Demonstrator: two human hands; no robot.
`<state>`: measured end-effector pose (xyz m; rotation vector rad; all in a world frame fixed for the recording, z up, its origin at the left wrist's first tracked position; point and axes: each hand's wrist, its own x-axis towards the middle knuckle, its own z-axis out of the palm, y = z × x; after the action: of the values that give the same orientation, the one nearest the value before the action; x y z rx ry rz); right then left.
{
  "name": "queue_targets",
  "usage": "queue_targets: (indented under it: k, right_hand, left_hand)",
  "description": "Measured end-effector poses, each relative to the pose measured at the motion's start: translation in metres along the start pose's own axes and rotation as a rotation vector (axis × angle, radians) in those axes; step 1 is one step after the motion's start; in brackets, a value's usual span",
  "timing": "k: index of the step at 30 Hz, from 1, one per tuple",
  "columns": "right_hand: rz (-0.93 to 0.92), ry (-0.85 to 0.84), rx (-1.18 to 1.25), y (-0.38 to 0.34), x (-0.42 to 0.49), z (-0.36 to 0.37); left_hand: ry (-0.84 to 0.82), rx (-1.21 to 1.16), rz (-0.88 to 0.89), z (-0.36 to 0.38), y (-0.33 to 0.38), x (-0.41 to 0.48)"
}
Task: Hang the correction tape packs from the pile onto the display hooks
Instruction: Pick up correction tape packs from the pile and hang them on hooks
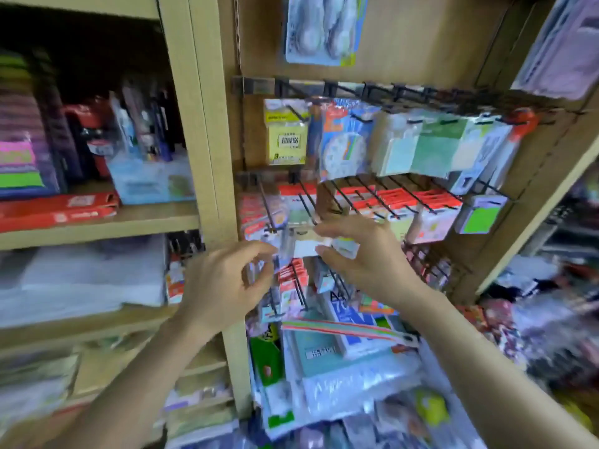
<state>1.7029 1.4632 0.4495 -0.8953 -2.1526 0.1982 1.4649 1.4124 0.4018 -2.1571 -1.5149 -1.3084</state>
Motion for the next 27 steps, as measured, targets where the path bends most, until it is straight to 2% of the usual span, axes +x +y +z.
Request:
queue_targets:
  k: [6,11,15,21,23,27]
  right_hand:
    - [0.289,-0.272,-0.048,0.038,-0.103,0.071]
    - [0.573,-0.515,-0.037,0.077,-0.193,0.119]
    - [0.796,-0.706,-0.015,0.102,-0.261,0.143]
    - [1.127,-0.922,0.058,0.145,-0.364,0.169]
    - [1.192,-0.987,0.097,0.158,-0.394,0.173]
    - [1.287,-1.012,0.138,0.184,-0.446,0.18]
  left_hand:
    - [-0.27,-0.117,-0.347,0.071,-0.021,-0.135]
    - [-0.681,-0.126,-0.711,0.123,-0.016,-0.247]
    - [-0.949,-0.167,-0.844,0.143,-0.004,-0.309]
    - [-1.148,-0.192,-1.125,0.194,-0.007,-0.419]
    - [-1.234,-0.144,-1.168,0.197,0.015,-0.416]
    - [-1.283,-0.125,-1.284,0.217,0.039,-0.426]
